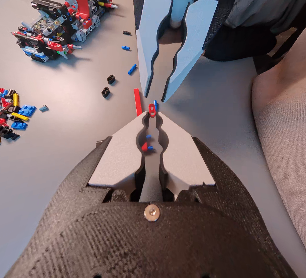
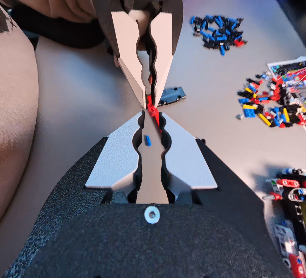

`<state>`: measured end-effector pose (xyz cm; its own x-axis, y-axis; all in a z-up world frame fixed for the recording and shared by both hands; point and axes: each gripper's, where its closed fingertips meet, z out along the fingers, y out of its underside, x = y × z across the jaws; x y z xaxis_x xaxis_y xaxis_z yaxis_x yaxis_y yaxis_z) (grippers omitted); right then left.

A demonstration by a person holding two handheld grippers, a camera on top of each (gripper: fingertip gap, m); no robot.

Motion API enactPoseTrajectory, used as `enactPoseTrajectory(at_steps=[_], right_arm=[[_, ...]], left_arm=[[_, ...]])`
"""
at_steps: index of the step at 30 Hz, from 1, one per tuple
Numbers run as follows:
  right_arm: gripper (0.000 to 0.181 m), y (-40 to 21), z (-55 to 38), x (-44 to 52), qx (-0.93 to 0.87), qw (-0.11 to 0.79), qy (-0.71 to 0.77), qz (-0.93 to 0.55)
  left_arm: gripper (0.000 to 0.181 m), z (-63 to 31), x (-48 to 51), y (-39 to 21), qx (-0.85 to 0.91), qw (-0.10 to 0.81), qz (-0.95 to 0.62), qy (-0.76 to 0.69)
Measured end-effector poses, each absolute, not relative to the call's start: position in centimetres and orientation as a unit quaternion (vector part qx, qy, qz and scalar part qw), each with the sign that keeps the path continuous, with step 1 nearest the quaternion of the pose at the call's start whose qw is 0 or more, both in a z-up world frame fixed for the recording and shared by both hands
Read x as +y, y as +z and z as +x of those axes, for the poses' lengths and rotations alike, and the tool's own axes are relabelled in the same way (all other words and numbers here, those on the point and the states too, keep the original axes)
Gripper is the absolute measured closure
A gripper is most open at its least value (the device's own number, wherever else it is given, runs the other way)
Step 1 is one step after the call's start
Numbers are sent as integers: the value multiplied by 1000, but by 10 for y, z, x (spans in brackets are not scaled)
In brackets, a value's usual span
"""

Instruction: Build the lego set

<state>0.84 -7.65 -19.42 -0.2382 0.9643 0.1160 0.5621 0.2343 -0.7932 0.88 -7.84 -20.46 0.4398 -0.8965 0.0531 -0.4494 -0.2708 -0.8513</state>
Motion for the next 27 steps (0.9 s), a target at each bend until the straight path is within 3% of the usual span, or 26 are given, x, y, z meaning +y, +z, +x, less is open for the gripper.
enactPoseTrajectory(at_steps=[5,14,23,27], right_arm=[[176,-193,-1,-80,-737,349,301,-494],[176,-196,4,-84,-735,337,326,-490],[177,-156,3,-85,-637,355,478,-489],[172,-156,5,-90,-645,351,480,-480]], left_arm=[[176,9,-80,-198,463,420,-734,-266],[176,12,-84,-193,482,436,-713,-264],[176,12,-84,-152,414,492,-665,-381],[176,13,-87,-154,423,489,-662,-379]])
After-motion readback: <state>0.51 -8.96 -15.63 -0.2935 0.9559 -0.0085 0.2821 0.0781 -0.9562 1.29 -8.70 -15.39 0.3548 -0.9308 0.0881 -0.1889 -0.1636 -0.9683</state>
